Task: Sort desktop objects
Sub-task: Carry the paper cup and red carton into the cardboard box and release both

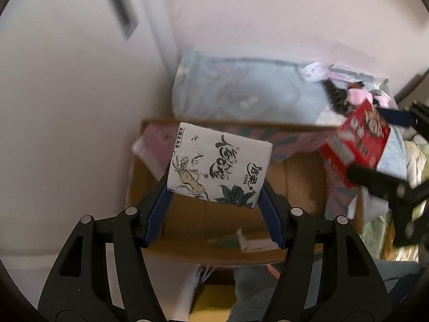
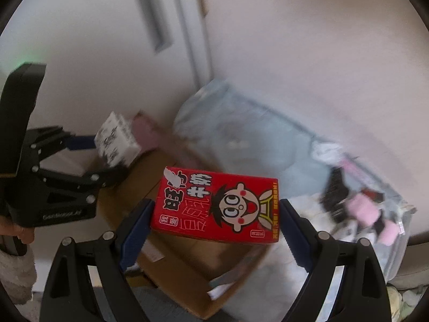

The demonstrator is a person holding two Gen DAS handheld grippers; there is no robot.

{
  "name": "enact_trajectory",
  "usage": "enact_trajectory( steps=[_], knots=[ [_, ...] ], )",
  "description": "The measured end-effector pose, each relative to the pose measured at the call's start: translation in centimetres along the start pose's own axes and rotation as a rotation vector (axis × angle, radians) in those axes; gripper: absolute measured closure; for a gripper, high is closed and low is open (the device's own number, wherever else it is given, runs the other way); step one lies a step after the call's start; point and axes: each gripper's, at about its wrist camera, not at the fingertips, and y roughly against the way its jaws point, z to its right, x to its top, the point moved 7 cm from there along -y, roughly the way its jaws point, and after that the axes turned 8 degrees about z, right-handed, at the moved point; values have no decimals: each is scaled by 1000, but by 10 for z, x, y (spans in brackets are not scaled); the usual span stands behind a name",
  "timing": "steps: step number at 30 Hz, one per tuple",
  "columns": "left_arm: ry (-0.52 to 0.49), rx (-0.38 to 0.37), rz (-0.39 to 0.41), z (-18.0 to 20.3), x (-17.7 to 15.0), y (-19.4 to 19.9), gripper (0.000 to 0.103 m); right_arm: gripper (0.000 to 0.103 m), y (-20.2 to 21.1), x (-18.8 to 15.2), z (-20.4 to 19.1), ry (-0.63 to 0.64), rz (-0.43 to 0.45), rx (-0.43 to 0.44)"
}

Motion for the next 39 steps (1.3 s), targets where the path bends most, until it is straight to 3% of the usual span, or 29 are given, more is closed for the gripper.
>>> enact_trajectory(
  steps=[9,20,21,24,27,31,39],
  knots=[
    [29,1,-56,-14,-28,-26,42,15,-40,-46,-20,24,-138,4],
    [26,5,-84,-12,-44,-48,42,14,-50,-49,-22,20,-150,-4],
    [26,5,-70,-12,-42,-47,40,14,-50,-47,-23,18,-144,13],
    [43,-33,-39,-10,-37,-40,1,14,-56,-49,-23,21,-170,15],
    [42,-39,-1,-9,-29,-29,0,14,-59,-52,-18,34,-186,-14],
    [-18,25,12,-6,-24,-26,0,14,-57,-52,-13,18,-194,-19],
    [-17,2,20,4,-20,-23,0,14,-40,-44,-8,-43,-136,11]
  ],
)
